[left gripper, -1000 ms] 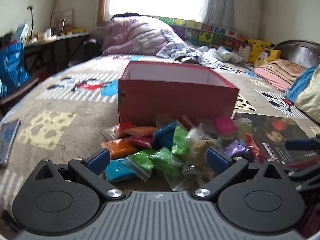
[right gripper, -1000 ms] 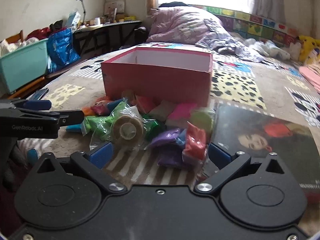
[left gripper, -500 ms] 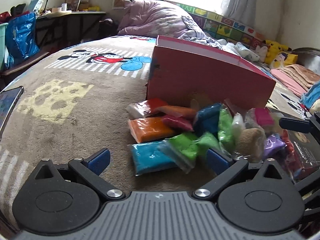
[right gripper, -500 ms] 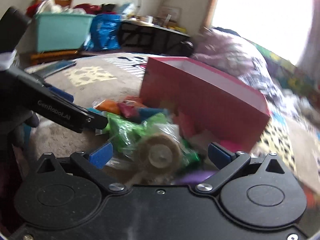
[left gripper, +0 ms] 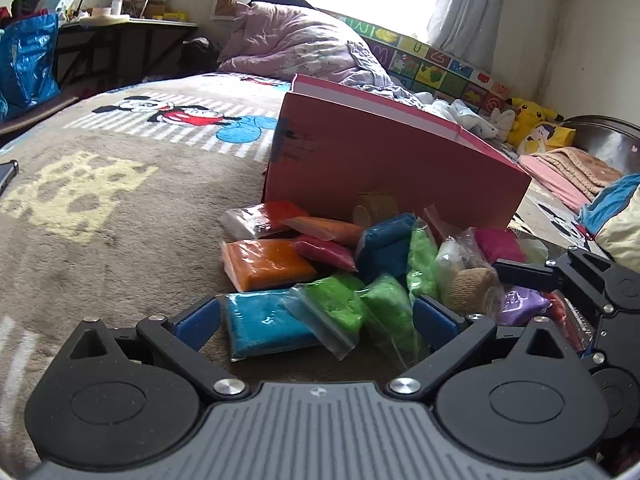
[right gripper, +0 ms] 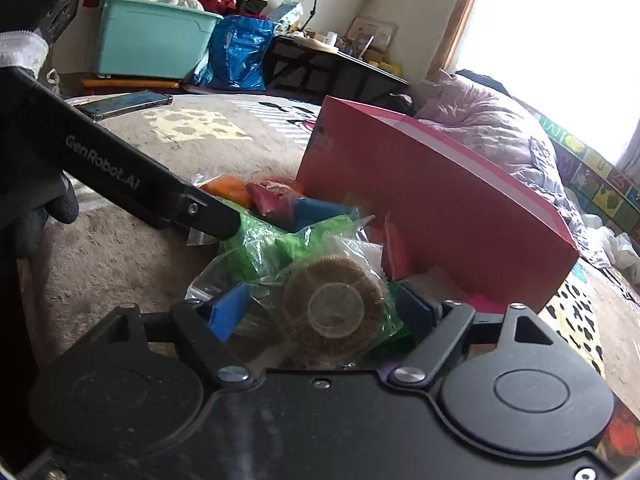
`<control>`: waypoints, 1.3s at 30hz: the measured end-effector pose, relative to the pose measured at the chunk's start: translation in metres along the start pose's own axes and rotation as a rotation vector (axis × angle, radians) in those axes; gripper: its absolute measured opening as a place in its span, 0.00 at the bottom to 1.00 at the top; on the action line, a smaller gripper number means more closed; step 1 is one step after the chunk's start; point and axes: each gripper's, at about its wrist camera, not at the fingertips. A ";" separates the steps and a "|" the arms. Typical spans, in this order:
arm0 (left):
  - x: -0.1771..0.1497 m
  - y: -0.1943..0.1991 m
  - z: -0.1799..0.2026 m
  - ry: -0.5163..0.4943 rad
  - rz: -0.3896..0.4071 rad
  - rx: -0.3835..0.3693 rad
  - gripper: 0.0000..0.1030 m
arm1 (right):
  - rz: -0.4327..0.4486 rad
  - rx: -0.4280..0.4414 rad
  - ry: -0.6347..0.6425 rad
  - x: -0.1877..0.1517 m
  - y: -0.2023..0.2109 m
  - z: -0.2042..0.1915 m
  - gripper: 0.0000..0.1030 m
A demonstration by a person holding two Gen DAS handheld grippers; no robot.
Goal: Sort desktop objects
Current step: 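Move the right tool to the wrapped tan tape roll and close on it, then lift the tape roll with the right tool and carry it over the pink box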
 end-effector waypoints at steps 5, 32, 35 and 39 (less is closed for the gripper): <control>0.000 -0.004 0.005 -0.002 0.000 0.003 0.99 | -0.027 0.019 0.031 -0.005 -0.003 -0.002 0.64; -0.011 0.003 0.047 -0.180 0.070 -0.125 0.97 | 0.139 -0.003 -0.631 -0.018 0.046 0.091 0.52; -0.012 -0.001 0.049 -0.154 0.051 -0.143 0.86 | 0.146 -0.005 -0.638 -0.017 0.049 0.094 0.52; -0.012 -0.004 0.052 -0.138 0.036 -0.159 0.76 | 0.153 -0.002 -0.655 -0.013 0.053 0.101 0.52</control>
Point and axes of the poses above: each gripper's, at about its wrist camera, not at the fingertips, and y roughly against the way its jaws point, z to its right, x to its top, and after that the axes turned 12 degrees about z, right-handed
